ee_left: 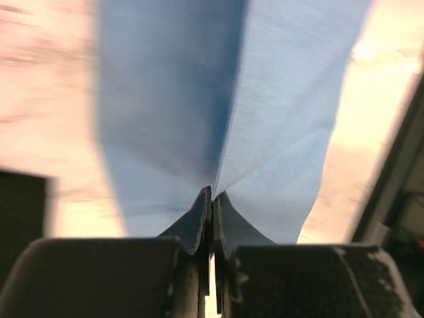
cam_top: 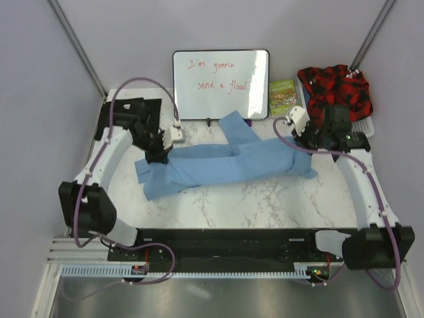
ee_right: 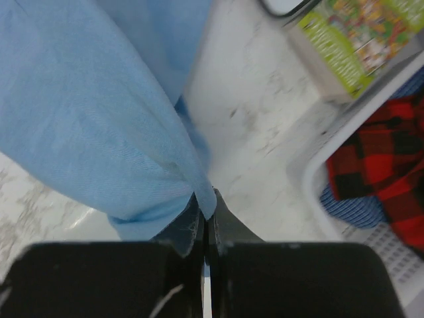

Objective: Fold and stack the long sleeve shirts
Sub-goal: Flatten the shirt out

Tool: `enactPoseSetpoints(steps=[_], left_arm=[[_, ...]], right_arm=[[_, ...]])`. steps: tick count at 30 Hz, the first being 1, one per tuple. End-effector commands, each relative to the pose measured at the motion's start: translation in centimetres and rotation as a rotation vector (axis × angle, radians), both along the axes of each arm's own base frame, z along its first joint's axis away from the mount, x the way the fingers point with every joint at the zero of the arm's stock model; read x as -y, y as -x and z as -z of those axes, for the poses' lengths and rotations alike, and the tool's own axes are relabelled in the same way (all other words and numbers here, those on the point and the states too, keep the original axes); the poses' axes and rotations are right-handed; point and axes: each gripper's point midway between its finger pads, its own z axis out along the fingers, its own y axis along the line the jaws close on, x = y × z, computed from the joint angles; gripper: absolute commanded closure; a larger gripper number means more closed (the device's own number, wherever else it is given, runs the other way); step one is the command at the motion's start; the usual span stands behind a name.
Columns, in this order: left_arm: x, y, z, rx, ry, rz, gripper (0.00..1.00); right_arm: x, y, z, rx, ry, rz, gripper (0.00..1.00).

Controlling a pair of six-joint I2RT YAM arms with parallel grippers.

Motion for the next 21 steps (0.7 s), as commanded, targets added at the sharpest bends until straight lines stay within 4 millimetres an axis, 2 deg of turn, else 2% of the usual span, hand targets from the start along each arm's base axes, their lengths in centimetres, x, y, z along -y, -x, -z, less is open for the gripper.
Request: enactPoseSetpoints(steps=[1,3,4,5,6,7,8,9,10,11,12,13,14,15,16,17,18,19,21], left_arm=[[0.1,-12.1,-10.3,0.276,0.078,-0.209,0.98],[0.4,-13.8,-13.9,0.351,0.107,-0.217,0.98],[0.6,-14.5,-17.0,0.427,0.128,-0.211,0.98],[0.5,-13.8,-17.5,0.414,0.126,-0.208,0.98],[0.6,-13.2,-17.9,0.423,0.124,-0.189,0.98],[0.3,-11.4,-17.9,0.408,0.116,-0.170,0.98],[0.2,-9.9,-17.2,0.388,0.106,-0.150,0.98],[0.2,-8.3,-16.8,0.394,0.103,-0.106,0.98],[-0.2,-4.8,-14.8,0.357,0.092,-0.080,0.98],[-0.3,-2.7,-14.1,0.359,0.091,-0.050,0.98],[-0.4,-1.0,-13.0,0.367,0.082,-0.001,0.98],[-0.6,1.6,-9.3,0.277,0.067,0.017,0.98],[-0.8,4.3,-9.6,0.322,0.072,0.038,0.98],[-1.3,9.2,-4.8,0.223,0.021,0.159,0.98],[-1.6,10.5,-3.5,0.213,0.007,0.174,0.93],[-2.0,12.0,-2.8,0.246,-0.007,0.197,0.71],[-2.3,14.2,-0.4,0.172,-0.020,0.237,0.24],[-2.4,15.0,0.2,0.172,-0.026,0.256,0.03],[-2.6,16.2,1.1,0.183,-0.034,0.283,0.01]], right_arm=[[-0.9,-10.0,-10.9,0.252,-0.122,0.054,1.00],[-1.2,-10.9,-13.7,0.280,-0.143,0.038,1.00],[-1.2,-11.2,-16.6,0.340,-0.137,0.022,1.00],[-1.3,-10.9,-17.4,0.355,-0.130,0.009,1.00],[0.2,-10.1,-17.4,0.344,-0.116,0.032,1.00],[0.1,-8.4,-17.4,0.354,-0.091,-0.015,1.00],[0.1,-7.0,-16.7,0.339,-0.063,-0.045,1.00],[0.1,-4.9,-14.9,0.280,-0.041,-0.070,1.00],[0.0,-1.9,-13.0,0.254,-0.012,-0.099,1.00],[0.1,-0.3,-11.8,0.256,0.039,-0.150,1.00],[0.2,2.2,-10.0,0.212,0.071,-0.190,1.00],[0.2,5.1,-8.0,0.194,0.100,-0.219,1.00],[0.6,6.4,-7.0,0.192,0.156,-0.255,1.00],[0.9,9.9,-3.0,0.084,0.195,-0.312,1.00],[1.1,11.4,-2.3,0.082,0.232,-0.348,0.85],[1.5,12.9,-0.8,0.041,0.276,-0.408,0.60],[1.7,14.1,0.9,0.002,0.300,-0.442,0.36],[2.0,14.6,1.7,-0.014,0.325,-0.462,0.02],[3.3,15.4,3.4,-0.065,0.411,-0.505,0.02]])
